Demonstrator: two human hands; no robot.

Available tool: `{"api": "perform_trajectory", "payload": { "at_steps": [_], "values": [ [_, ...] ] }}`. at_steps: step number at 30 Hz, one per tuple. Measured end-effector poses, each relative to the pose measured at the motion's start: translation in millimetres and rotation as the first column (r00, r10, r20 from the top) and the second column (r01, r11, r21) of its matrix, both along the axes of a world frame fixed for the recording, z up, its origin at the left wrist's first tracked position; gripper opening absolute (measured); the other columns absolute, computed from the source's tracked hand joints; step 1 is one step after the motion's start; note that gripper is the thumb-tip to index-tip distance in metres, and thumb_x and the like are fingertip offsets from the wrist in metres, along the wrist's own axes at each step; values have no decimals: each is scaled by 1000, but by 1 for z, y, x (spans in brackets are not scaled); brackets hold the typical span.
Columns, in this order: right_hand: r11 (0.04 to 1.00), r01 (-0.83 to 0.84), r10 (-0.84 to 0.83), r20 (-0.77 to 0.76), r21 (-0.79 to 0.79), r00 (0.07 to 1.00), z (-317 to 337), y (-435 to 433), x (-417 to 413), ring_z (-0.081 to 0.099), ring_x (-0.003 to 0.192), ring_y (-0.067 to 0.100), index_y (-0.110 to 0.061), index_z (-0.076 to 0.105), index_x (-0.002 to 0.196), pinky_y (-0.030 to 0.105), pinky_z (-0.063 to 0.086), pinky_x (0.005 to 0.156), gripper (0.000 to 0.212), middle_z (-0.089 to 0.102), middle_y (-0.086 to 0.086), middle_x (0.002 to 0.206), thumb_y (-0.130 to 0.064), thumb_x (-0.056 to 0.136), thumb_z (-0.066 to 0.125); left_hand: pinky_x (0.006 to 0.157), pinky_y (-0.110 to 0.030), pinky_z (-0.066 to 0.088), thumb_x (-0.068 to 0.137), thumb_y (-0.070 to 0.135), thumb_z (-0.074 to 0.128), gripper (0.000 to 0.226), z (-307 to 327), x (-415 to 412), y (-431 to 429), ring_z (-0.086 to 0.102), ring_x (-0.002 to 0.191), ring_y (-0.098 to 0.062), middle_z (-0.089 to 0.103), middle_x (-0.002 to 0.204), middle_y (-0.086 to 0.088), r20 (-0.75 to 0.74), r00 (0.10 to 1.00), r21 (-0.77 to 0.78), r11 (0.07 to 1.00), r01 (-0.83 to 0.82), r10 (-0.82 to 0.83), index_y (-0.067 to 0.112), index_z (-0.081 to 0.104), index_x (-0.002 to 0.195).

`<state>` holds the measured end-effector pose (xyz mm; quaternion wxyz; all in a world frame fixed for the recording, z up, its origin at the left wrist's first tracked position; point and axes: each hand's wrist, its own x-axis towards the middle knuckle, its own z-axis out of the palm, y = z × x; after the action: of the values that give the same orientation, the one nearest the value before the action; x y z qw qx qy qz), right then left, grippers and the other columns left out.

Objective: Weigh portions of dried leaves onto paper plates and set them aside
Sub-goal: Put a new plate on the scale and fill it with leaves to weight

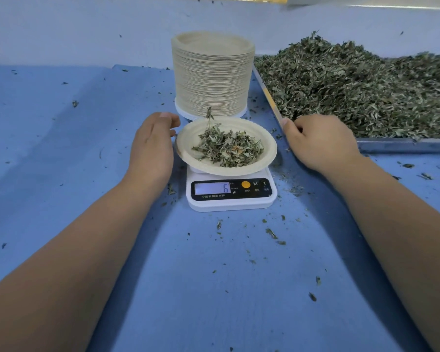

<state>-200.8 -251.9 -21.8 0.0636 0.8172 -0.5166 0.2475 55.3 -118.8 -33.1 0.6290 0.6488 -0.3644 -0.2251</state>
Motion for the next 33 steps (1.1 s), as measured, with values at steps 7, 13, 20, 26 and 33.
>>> {"api": "perform_trajectory", "payload": {
  "at_steps": [7,13,20,26,33],
  "values": [
    [951,-13,17,-11,310,1000,25,-39,15,58,88,32,-6,67,108,32,39,67,34,67,16,107,-17,104,35,85,-35,54,85,45,41,35,-5,6,-5,66,107,-2,73,111,13,-157,987,-46,998,-34,26,29,71,95],
    [840,6,135,-219,543,966,33,-63,33,54,116,35,-15,50,145,37,41,90,45,56,16,139,-8,103,34,85,-34,54,96,41,38,34,-8,9,-6,64,110,-4,73,112,12,-178,983,-57,997,-61,50,28,70,95],
    [844,45,167,-342,534,925,44,-70,26,59,87,29,-14,69,98,36,47,73,30,67,11,99,-7,96,40,88,-35,56,92,45,39,37,-9,9,-7,64,107,0,73,109,15,-180,982,-40,997,-63,55,27,71,96],
    [925,-30,152,-296,380,943,55,-79,29,60,88,26,-14,74,114,32,48,74,34,69,1,106,-10,94,47,102,-45,53,83,47,39,38,-6,9,-9,63,108,0,72,109,16,-153,986,1,998,-62,62,29,73,90],
    [896,71,160,-468,438,869,25,-95,42,42,136,42,-15,28,158,49,37,111,55,30,21,160,-6,105,33,99,-45,54,86,48,37,42,-8,8,-9,64,104,4,73,106,18,-146,987,9,998,-64,65,28,74,93]
  ]
}}
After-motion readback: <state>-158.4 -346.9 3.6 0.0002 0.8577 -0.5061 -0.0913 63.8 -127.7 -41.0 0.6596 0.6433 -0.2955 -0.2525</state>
